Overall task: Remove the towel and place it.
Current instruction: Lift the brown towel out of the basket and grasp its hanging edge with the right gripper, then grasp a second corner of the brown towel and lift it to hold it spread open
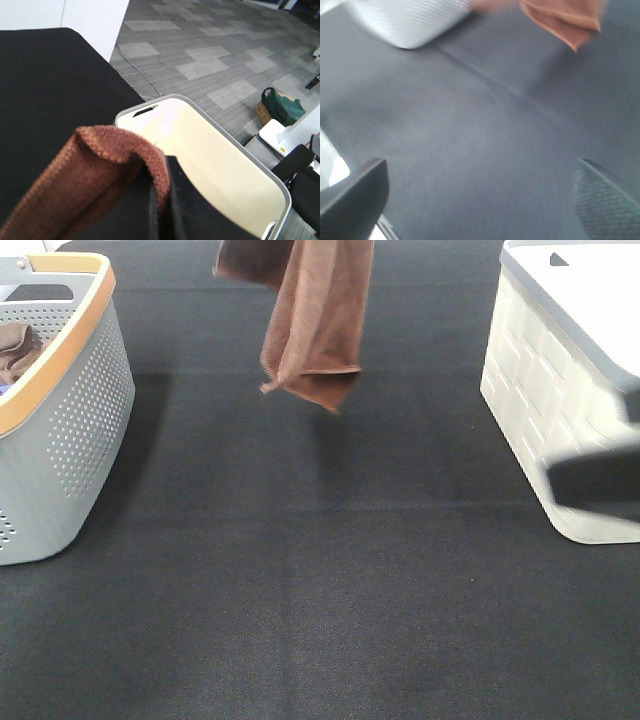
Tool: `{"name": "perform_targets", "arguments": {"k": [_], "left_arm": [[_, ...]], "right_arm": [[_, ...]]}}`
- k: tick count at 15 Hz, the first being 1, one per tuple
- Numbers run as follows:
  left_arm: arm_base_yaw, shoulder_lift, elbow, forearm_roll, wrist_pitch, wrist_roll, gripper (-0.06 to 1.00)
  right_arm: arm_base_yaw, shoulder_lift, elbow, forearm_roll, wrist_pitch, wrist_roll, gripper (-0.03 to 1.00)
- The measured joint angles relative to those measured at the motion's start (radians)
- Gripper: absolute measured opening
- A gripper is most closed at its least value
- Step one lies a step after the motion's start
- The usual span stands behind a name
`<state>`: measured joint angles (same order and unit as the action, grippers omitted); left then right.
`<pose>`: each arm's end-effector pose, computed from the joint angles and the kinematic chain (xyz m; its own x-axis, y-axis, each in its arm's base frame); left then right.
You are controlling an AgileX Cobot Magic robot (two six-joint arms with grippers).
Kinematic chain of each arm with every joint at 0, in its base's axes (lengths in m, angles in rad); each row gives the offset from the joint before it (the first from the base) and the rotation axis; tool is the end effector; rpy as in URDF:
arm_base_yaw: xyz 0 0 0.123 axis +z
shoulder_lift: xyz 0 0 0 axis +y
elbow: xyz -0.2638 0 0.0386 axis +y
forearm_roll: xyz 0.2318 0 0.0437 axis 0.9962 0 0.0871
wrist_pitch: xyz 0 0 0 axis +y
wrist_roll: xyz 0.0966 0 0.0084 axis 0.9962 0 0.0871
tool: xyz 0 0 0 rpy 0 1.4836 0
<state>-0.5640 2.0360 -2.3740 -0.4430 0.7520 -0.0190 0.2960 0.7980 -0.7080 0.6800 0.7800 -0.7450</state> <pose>0.3619 -0.2625 0.4342 -0.4752 -0.0901 -0.8753 0.6235 0.6674 -0.4072 0.1281 0.0839 0.3083 -0.4388 -0.3414 -0.8312 -0.7110 0.6976 0.0888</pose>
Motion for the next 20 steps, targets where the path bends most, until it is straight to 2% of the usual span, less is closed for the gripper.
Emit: {"name": "perform_targets", "arguments": {"k": [1,2,3,4,7,8,10,14,16,19,20], "left_arm": [[-0.012,0.008,0.000,0.006,0.000,0.000,0.00],[-0.026,0.012,0.000,0.011,0.000,0.000,0.00],[-0.028,0.012,0.000,0.014,-0.002,0.000,0.00],[-0.031,0.012,0.000,0.014,-0.004,-0.006,0.00],[-0.034,0.012,0.000,0.023,-0.009,-0.034,0.00],[-0.035,0.012,0.000,0.023,-0.011,-0.037,0.00],[-0.037,0.012,0.000,0.023,-0.014,-0.038,0.00],[-0.037,0.012,0.000,0.028,-0.017,-0.041,0.00],[-0.037,0.012,0.000,0.030,-0.018,-0.041,0.00],[-0.040,0.012,0.000,0.031,-0.018,-0.041,0.00],[-0.041,0.012,0.000,0.031,-0.018,-0.041,0.00]], "right_arm": [[0.064,0.059,-0.030,-0.022,-0.055,-0.003,0.87],[0.163,0.150,-0.061,-0.075,-0.162,-0.001,0.84],[0.191,0.182,-0.068,-0.093,-0.202,0.002,0.84],[0.254,0.272,-0.079,-0.119,-0.334,0.017,0.83],[0.284,0.399,-0.082,-0.124,-0.546,0.111,0.83],[0.284,0.429,-0.082,-0.124,-0.587,0.127,0.83],[0.284,0.482,-0.082,-0.123,-0.629,0.135,0.83],[0.286,0.516,-0.085,-0.091,-0.634,0.136,0.83],[0.321,0.516,-0.088,-0.087,-0.651,0.136,0.83],[0.399,0.519,-0.099,-0.085,-0.761,0.137,0.84],[0.401,0.526,-0.101,-0.082,-0.800,0.152,0.86]]}}
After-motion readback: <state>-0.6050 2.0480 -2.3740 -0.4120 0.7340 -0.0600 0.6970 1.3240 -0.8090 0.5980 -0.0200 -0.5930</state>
